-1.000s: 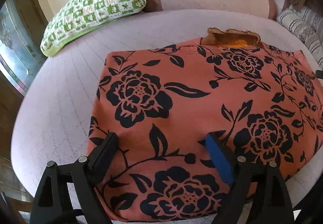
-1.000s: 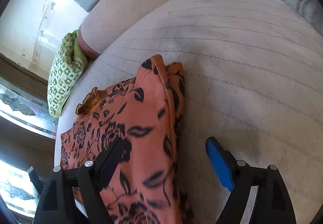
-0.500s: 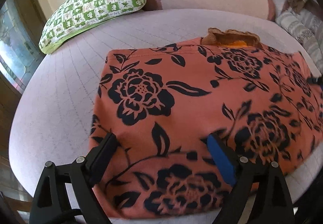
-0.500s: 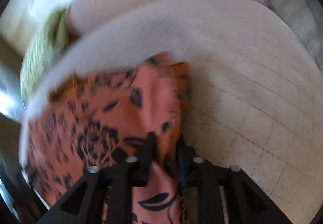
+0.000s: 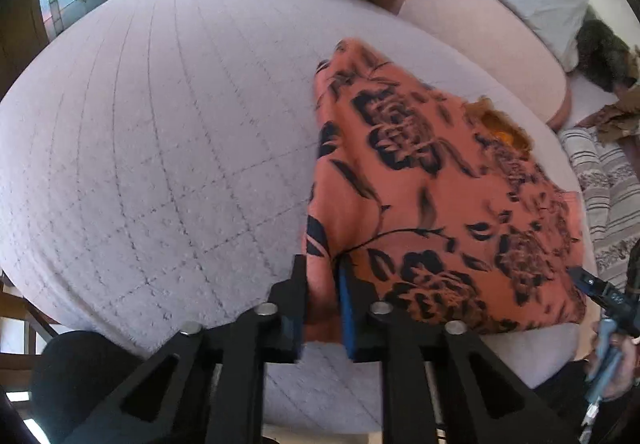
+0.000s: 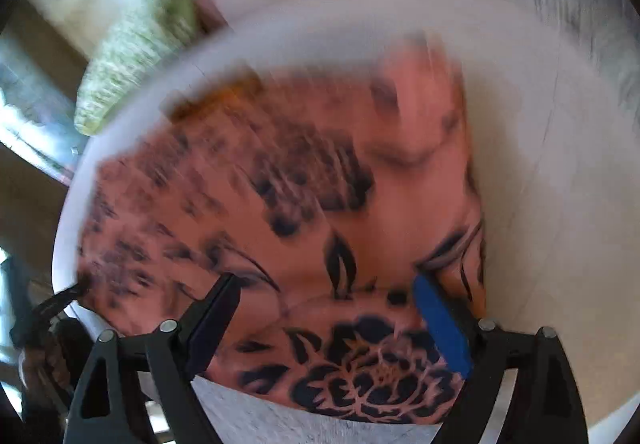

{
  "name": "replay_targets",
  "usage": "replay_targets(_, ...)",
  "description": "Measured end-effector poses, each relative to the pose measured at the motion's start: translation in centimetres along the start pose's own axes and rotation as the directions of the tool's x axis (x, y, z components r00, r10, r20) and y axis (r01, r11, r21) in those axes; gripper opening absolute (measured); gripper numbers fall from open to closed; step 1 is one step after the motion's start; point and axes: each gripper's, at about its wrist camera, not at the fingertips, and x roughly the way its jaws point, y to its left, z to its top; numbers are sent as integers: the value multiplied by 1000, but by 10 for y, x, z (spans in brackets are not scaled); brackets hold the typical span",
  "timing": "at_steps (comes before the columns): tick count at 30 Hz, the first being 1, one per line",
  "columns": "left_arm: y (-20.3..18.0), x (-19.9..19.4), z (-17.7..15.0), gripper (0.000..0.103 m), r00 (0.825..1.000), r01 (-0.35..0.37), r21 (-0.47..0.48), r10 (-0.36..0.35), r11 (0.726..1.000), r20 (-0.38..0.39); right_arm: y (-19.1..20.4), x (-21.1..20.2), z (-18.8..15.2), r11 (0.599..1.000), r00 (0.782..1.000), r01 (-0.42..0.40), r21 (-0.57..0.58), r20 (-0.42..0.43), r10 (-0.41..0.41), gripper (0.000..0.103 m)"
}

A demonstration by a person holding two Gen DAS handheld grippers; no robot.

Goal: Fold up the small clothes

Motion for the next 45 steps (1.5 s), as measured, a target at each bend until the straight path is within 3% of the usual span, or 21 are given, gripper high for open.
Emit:
replay_targets(2,-11,-23,-1,12,995,8,42,-12,999,99,5,-4,-2,999,999,-9,-38,37,10,98)
replay_targets(4,-21,-29,-4,12,985,-74,91,58,993,165,7,-2,-3,998,1000,8,-55,30,-6,100)
replay_targets(5,-18,-17,-5,12,987,-104,75,94,992,132,8,-1,-4,998,1000,10,-67,26,-8,101)
replay_targets(6,-9,10,-5,14,995,-99,41,99,994,5,9,0,-4,997,1000,10,-72,30,-7,102)
replay_targets(9,-3,7,-3,27,997,-79,-15,79,997,15,9,-1,-4,999,999,4,-45,44,-2,103)
replay_targets(10,-6,3,0,34,996,-84,-5,84,996,20,11,0,-5,999,999,-3,-34,46,4,103)
replay_targets(12,-15,-12,15,73,992,-93,24,91,995,86,6,-2,-4,999,998,-29,-13,56,30,103)
replay_targets(14,-24,-17,34,86,977,-137,47,128,989,170,1,-5,-3,998,996,-56,8,64,55,103)
replay_targets(19,-34,21,81,86,986,-121,79,111,990,122,-6,-8,-1,994,994,-90,59,75,85,103)
replay_targets(20,-35,33,88,75,992,-82,73,74,994,107,-5,-7,-1,994,994,-89,59,74,85,103)
replay_targets(21,-29,41,88,22,995,-71,77,65,995,75,-6,-8,-2,994,994,-88,57,73,84,103)
replay_targets(22,-28,58,92,6,996,-93,73,92,993,15,-5,-8,-2,995,994,-87,49,72,83,103)
replay_targets(23,-16,72,90,7,997,-61,-9,61,998,-37,-4,-7,-2,995,994,-87,45,72,84,103)
replay_targets(25,-12,64,89,6,999,-50,-60,50,997,-9,-4,-7,-2,995,994,-88,39,73,85,103)
replay_targets(27,-22,34,80,6,995,-65,-35,68,997,76,-5,-8,-2,995,994,-89,37,70,87,103)
replay_targets(29,-35,30,75,7,971,-188,67,175,980,165,-5,-7,-2,996,994,-87,35,67,85,103)
replay_targets(31,-16,75,73,7,970,-235,57,238,970,-45,-3,-4,-1,997,995,-74,33,68,71,103)
replay_targets(33,-8,54,73,11,986,-167,-26,168,986,16,1,-3,1,998,997,-51,38,61,48,103)
replay_targets(38,-31,3,60,63,966,-209,41,199,977,165,-9,-18,-4,987,991,-100,123,95,89,102)
replay_targets(42,-59,-14,39,74,952,-229,177,182,957,247,-24,-48,-14,953,974,-175,248,186,131,102)
replay_targets(45,-72,15,27,80,962,-241,256,196,936,188,-24,-65,-19,948,960,-216,233,228,163,102)
